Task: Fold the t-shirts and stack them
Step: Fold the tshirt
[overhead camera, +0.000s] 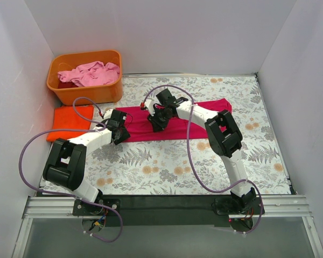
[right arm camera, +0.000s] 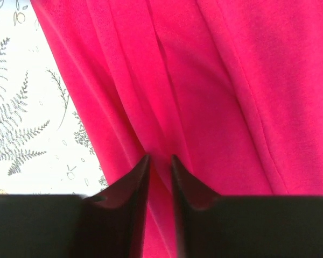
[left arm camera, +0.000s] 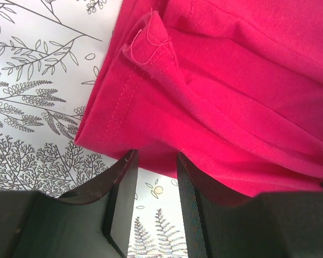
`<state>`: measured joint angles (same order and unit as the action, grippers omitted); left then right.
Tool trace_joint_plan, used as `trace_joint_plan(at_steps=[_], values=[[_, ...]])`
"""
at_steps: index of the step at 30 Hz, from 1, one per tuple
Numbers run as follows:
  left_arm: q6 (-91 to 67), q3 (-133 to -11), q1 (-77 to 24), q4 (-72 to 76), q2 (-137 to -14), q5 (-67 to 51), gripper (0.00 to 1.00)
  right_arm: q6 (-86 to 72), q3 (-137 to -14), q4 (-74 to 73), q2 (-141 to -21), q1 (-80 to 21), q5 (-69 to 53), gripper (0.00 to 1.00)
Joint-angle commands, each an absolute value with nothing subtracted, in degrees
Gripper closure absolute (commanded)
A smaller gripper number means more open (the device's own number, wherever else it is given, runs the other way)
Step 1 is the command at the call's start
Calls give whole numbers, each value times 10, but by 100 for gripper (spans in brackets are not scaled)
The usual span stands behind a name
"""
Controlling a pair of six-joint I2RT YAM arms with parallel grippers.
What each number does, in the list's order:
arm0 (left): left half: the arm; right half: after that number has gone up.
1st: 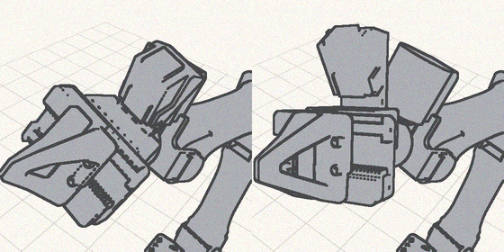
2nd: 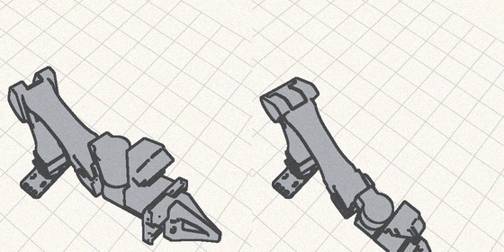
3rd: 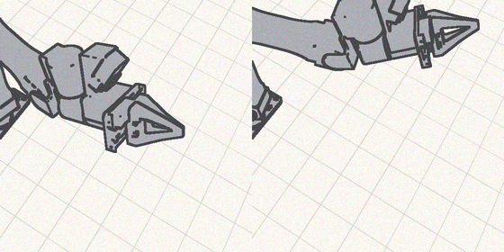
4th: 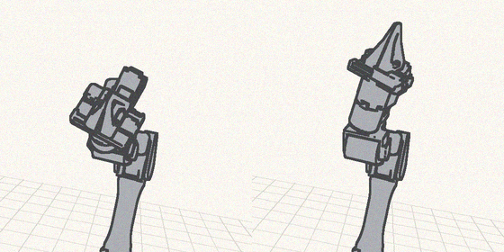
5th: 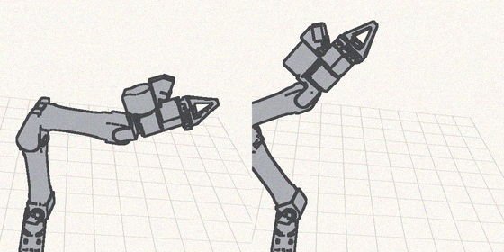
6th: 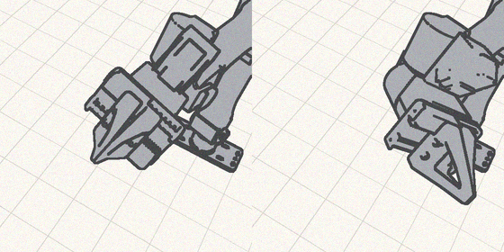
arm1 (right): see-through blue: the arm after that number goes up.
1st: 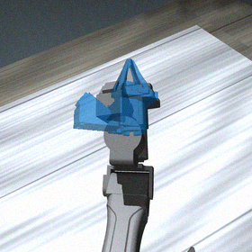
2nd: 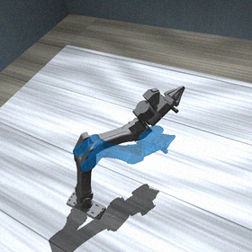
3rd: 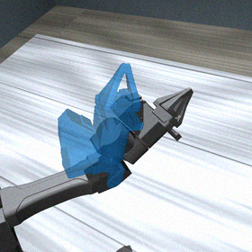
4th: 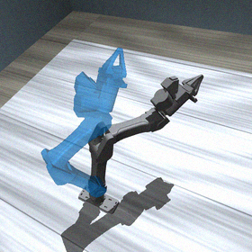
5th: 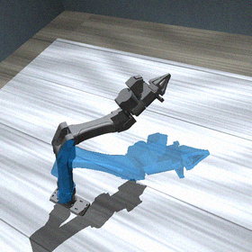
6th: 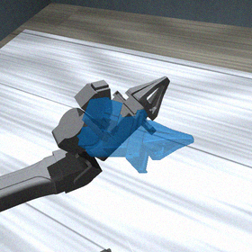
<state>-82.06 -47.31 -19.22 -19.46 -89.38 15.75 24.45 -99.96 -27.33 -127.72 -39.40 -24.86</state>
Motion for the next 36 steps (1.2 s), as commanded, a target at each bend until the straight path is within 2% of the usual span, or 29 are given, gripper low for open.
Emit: trace_joint_plan(at_steps=[1, 3, 5, 7, 21, 28, 36], values=[[-819, -478, -187, -199, -889, 165, 66, 255, -1015, -282, -1276, -397, -251, 77], [-819, -478, -187, -200, -888, 165, 66, 255, -1023, -283, -1281, -397, -243, 83], [-819, -477, -187, -200, -888, 165, 66, 255, -1034, -283, -1284, -397, -236, 94], [-819, -475, -187, -200, -887, 164, 66, 253, -1042, -282, -1285, -397, -232, 99], [-830, -474, -187, -210, -885, 170, 65, 265, -1078, -283, -1304, -397, -183, 97], [-830, -496, -185, -222, -865, 175, 62, 251, -1100, -280, -1316, -397, -151, 84], [-815, -544, -183, -233, -859, 171, 58, 207, -1131, -278, -1306, -396, -101, 81]])
